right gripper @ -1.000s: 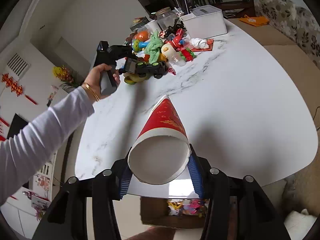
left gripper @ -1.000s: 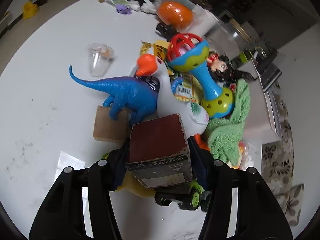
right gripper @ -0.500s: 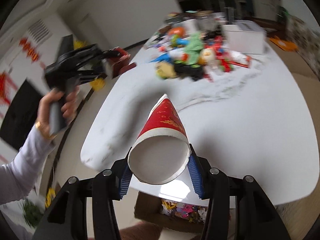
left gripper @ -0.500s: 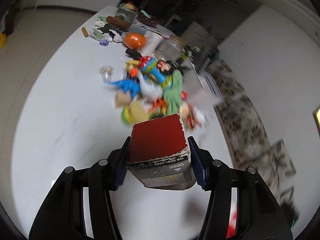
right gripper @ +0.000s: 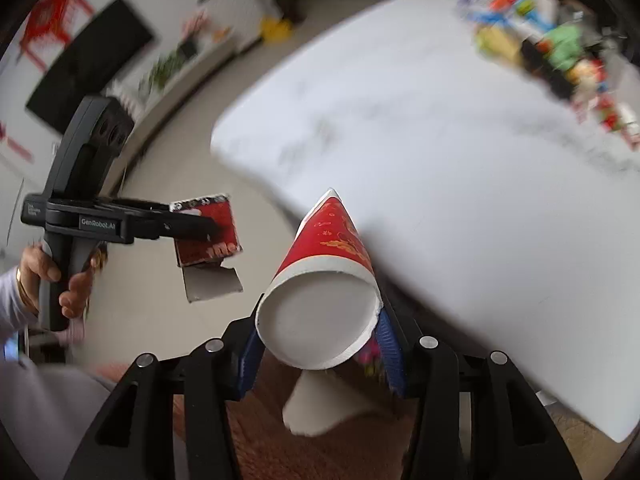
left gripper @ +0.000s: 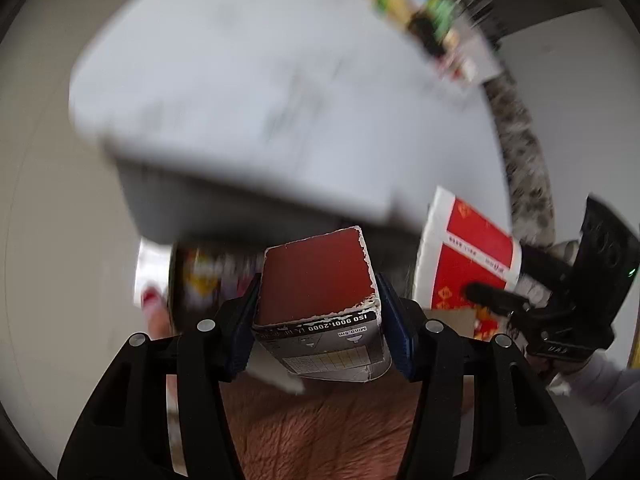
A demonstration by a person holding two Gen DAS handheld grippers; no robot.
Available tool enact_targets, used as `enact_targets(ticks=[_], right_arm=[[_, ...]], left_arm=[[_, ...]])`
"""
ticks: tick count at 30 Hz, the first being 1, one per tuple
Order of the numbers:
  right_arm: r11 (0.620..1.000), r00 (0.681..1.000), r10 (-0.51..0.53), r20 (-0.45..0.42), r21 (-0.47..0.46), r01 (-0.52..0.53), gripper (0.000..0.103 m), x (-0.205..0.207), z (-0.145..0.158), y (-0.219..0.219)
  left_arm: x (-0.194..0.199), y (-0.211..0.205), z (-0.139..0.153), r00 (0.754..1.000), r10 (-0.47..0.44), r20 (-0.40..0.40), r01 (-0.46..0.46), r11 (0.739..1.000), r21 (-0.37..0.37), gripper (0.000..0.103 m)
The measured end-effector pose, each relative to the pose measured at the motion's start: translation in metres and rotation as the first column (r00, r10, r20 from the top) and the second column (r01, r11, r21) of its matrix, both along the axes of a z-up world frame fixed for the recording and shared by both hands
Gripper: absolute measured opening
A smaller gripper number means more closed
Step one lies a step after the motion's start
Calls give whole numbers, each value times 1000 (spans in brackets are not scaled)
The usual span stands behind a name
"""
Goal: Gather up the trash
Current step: 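Drop the red cone cup and red box into the cardboard box with both grippers, then grasp the black toy car with the right gripper while the left grasps a yellow piece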
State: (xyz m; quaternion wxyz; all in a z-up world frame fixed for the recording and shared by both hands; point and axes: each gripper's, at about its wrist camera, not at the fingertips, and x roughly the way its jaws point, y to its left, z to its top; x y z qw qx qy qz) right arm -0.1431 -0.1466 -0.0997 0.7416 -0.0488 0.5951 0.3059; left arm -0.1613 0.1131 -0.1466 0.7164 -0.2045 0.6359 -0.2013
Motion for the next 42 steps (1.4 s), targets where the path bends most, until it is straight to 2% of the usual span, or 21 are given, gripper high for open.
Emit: enact_targets(ticks=[2, 5, 9, 11, 12, 14, 16, 17, 19, 22, 24, 27, 28, 29, 30, 32, 34, 35, 37, 38, 42], right_arm=[[999, 998, 34, -50, -39, -36, 49, -13, -32, 7], [995, 993, 23, -120, -97, -35, 49, -21, -87, 6], [981, 987, -21, -158, -193, -10, 50, -30, -165, -1], [964, 989, -39, -143, -266, -1, 56, -33, -200, -3], [949, 988, -46, -149, -316, -3, 65, -34, -218, -4], [923, 980, -42, -195, -382, -37, 66, -40, -253, -5], [904, 972, -55, -229, -425, -49, 66, -40, -271, -7], [909, 967, -68, -246, -415, -41, 66, -42, -272, -10], [920, 967, -81, -240, -391, -20, 69, -40, -263, -13], [949, 965, -106, -238, -315, 27, 69, -36, -221, -22], [968, 970, -115, -214, -244, 61, 69, -29, -183, -26], [989, 982, -119, -148, -103, 104, 70, -9, -110, -30], [992, 985, -124, -120, -50, 118, 73, -3, -84, -31], [991, 989, -134, -70, 21, 135, 76, 6, -49, -33], [985, 988, -154, -6, 72, 154, 83, 19, -21, -36], [974, 969, -210, 128, 109, 197, 93, 52, 15, -42], [966, 931, -258, 258, 93, 242, 97, 86, 35, -48], [960, 896, -274, 349, 44, 276, 97, 117, 39, -51], [944, 853, -279, 440, -36, 328, 97, 162, 35, -56], [925, 830, -267, 489, -111, 363, 97, 191, 30, -54], [863, 817, -207, 538, -293, 412, 90, 279, 6, -51]], left_arm=[[-15, -6, -41, 998, -6, -69, 8, 999, 32, 54], [-24, -15, -106, 986, 8, -164, 3, 998, 64, 53], [-19, -39, -188, 977, -26, -211, 60, 986, 156, 54], [-10, -55, -235, 963, -35, -269, 100, 968, 232, 57], [-13, -57, -251, 956, -27, -292, 106, 960, 258, 64], [-7, -61, -294, 918, 11, -395, 121, 944, 308, 67], [-6, -62, -317, 883, 46, -467, 126, 935, 331, 67], [-5, -64, -321, 873, 46, -485, 136, 933, 333, 67], [0, -63, -312, 885, 33, -465, 147, 927, 345, 67], [0, -59, -273, 917, -31, -398, 167, 936, 311, 67], [-2, -56, -238, 938, -79, -337, 190, 931, 311, 67], [-7, -50, -163, 970, -150, -189, 208, 918, 337, 68], [-8, -48, -139, 976, -164, -141, 204, 917, 342, 69], [-8, -48, -110, 982, -174, -76, 190, 917, 350, 73], [-7, -49, -82, 984, -178, -4, 167, 917, 362, 81], [0, -53, -40, 978, -176, 116, 123, 923, 364, 86], [8, -60, -7, 964, -170, 205, 88, 930, 357, 91], [14, -64, 5, 958, -167, 234, 76, 932, 355, 91], [21, -66, 22, 949, -153, 276, 55, 941, 333, 91], [25, -68, 28, 945, -144, 293, 40, 942, 332, 91], [35, -73, 39, 937, -112, 331, 0, 947, 321, 91]])
